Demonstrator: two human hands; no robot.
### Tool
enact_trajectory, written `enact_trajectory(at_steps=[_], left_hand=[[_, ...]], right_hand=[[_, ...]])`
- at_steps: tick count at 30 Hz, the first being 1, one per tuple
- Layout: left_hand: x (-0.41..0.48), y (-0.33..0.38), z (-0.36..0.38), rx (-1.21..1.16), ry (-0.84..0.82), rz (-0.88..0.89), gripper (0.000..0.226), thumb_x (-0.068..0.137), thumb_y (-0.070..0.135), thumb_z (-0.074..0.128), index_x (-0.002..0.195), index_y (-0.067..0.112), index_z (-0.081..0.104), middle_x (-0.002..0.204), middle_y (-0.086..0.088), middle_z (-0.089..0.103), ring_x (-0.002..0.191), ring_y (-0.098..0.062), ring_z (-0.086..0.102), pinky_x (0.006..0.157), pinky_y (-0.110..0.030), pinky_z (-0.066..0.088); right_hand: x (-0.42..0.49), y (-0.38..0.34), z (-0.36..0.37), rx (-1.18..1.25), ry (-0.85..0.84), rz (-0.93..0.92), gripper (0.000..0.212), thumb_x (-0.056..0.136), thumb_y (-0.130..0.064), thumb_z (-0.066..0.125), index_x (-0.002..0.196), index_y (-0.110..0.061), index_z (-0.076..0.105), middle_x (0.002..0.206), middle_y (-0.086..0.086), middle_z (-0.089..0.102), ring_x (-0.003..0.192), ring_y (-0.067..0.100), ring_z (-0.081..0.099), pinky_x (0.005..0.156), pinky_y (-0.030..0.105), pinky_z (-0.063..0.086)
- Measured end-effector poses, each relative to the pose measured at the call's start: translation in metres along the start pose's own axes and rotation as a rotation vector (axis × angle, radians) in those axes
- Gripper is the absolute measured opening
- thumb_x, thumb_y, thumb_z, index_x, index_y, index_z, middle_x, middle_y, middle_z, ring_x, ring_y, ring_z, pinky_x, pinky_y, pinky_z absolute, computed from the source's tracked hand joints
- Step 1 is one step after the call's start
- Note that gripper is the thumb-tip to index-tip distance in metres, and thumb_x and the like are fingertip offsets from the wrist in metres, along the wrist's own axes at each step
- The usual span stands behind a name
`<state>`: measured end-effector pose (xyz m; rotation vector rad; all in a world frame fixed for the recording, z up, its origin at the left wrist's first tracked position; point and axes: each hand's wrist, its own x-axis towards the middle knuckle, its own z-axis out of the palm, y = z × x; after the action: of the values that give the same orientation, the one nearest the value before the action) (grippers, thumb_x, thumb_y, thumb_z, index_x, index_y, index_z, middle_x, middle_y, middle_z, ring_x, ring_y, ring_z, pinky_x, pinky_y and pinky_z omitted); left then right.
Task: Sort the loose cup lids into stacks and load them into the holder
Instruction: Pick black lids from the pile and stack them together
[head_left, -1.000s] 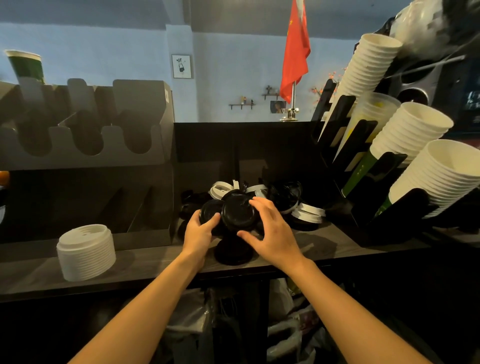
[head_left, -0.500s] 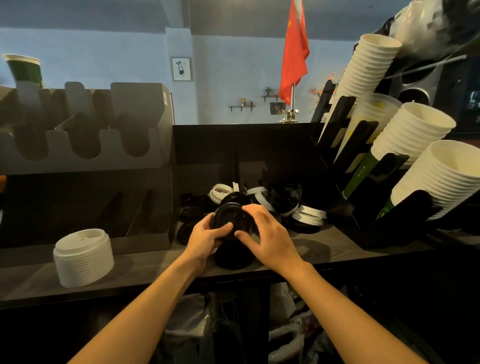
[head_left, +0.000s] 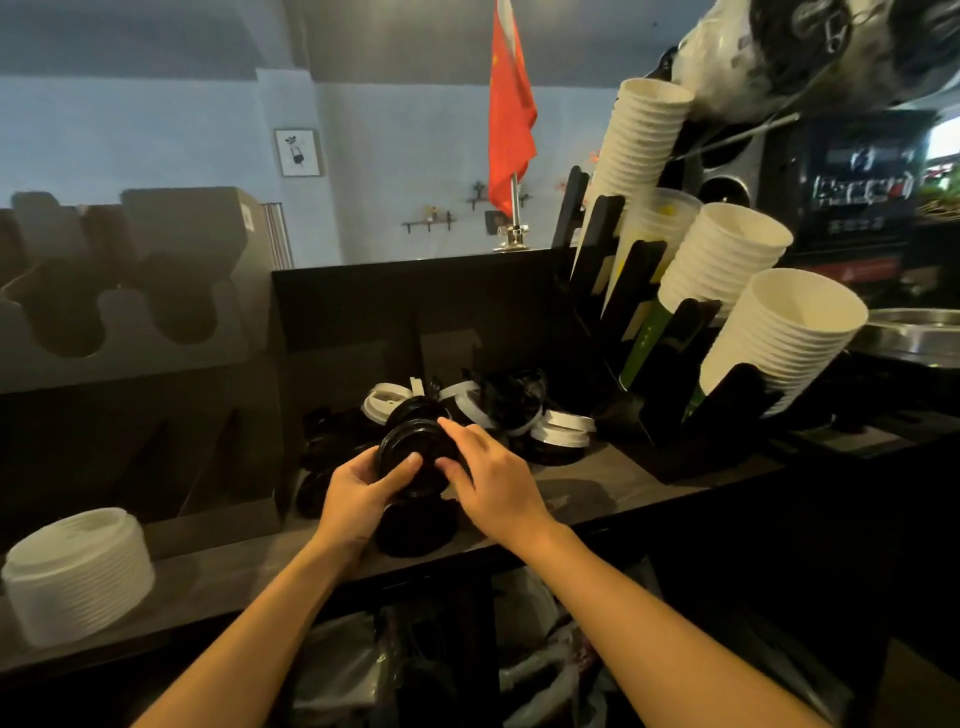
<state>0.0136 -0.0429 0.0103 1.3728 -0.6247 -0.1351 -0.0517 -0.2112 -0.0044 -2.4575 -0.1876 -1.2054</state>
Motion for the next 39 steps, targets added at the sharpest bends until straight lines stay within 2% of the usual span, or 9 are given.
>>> enact_trajectory(at_steps=[4,8,11,16,19,22,28,34,39], left_hand=[[0.005,0.009,0.013,0.035,0.012,0.046,0.018,0.094,0.023,0.068,0.110,0.014,0.073,0.100,-0.006,0.079,0.096,-0.023,0.076,0.085,-0.037,0.058],[0.014,0.011,0.029,0.064,0.103,0.094,0.014,0.098,0.031,0.064,0.104,0.022,0.072,0.096,0.003,0.079,0.095,-0.011,0.075,0.086,-0.031,0.059],[0.017,-0.003,0.031,0.026,0.188,0.067,0.012,0.098,0.032,0.064,0.103,0.025,0.072,0.098,0.005,0.079,0.098,-0.010,0.073,0.095,-0.038,0.057],[0.016,-0.008,0.025,0.006,0.213,0.024,0.017,0.095,0.031,0.068,0.108,0.021,0.073,0.102,0.001,0.078,0.104,-0.017,0.072,0.100,-0.045,0.055],[0.015,-0.007,0.025,0.011,0.196,-0.013,0.018,0.093,0.031,0.071,0.109,0.021,0.073,0.102,0.001,0.078,0.104,-0.018,0.072,0.100,-0.046,0.055],[0.015,-0.007,0.025,0.041,0.220,-0.014,0.021,0.092,0.031,0.072,0.112,0.021,0.072,0.105,0.001,0.077,0.105,-0.018,0.071,0.099,-0.044,0.055],[0.017,-0.010,0.022,0.092,0.320,-0.018,0.020,0.089,0.025,0.074,0.105,0.016,0.065,0.104,-0.007,0.071,0.103,-0.025,0.069,0.095,-0.045,0.056],[0.018,-0.010,0.020,0.002,0.370,-0.059,0.014,0.092,0.023,0.071,0.098,0.012,0.065,0.097,-0.010,0.073,0.095,-0.025,0.071,0.088,-0.041,0.057],[0.019,-0.012,0.019,0.064,0.418,-0.011,0.017,0.096,0.028,0.065,0.105,0.014,0.065,0.100,-0.007,0.071,0.095,-0.022,0.070,0.083,-0.037,0.057]], right_hand=[[0.002,0.004,-0.003,0.016,0.063,0.058,0.054,0.102,-0.046,0.036,0.145,-0.016,0.047,0.126,0.000,0.061,0.111,0.016,0.062,0.083,0.033,0.057],[0.007,0.014,-0.006,-0.068,0.298,0.276,0.037,0.104,-0.033,0.042,0.135,-0.017,0.055,0.124,-0.001,0.060,0.111,0.016,0.058,0.086,0.031,0.053],[0.007,0.025,-0.007,-0.130,0.085,0.496,0.042,0.097,-0.031,0.054,0.139,-0.024,0.050,0.137,-0.003,0.047,0.126,0.018,0.045,0.100,0.033,0.046],[0.009,0.023,0.001,-0.182,-0.297,0.527,0.046,0.090,-0.044,0.065,0.132,-0.027,0.055,0.155,-0.001,0.027,0.143,0.026,0.026,0.114,0.043,0.033],[0.009,0.022,0.001,-0.241,-0.267,0.508,0.042,0.088,-0.032,0.071,0.126,-0.024,0.054,0.150,0.001,0.030,0.138,0.026,0.032,0.108,0.040,0.040],[0.008,0.019,-0.003,-0.233,-0.211,0.487,0.056,0.088,-0.035,0.071,0.137,-0.025,0.046,0.139,0.000,0.037,0.130,0.022,0.038,0.102,0.035,0.042],[0.009,0.020,-0.001,-0.252,-0.333,0.481,0.071,0.090,-0.042,0.067,0.149,-0.027,0.031,0.152,0.005,0.032,0.138,0.028,0.032,0.111,0.040,0.035],[0.008,0.017,-0.005,-0.096,-0.080,0.533,0.067,0.087,-0.068,0.055,0.140,-0.028,0.044,0.131,0.000,0.045,0.122,0.020,0.046,0.093,0.036,0.049],[0.007,0.012,-0.007,-0.096,-0.115,0.530,0.072,0.078,-0.079,0.054,0.131,-0.030,0.051,0.124,-0.004,0.045,0.115,0.015,0.047,0.084,0.031,0.050]])
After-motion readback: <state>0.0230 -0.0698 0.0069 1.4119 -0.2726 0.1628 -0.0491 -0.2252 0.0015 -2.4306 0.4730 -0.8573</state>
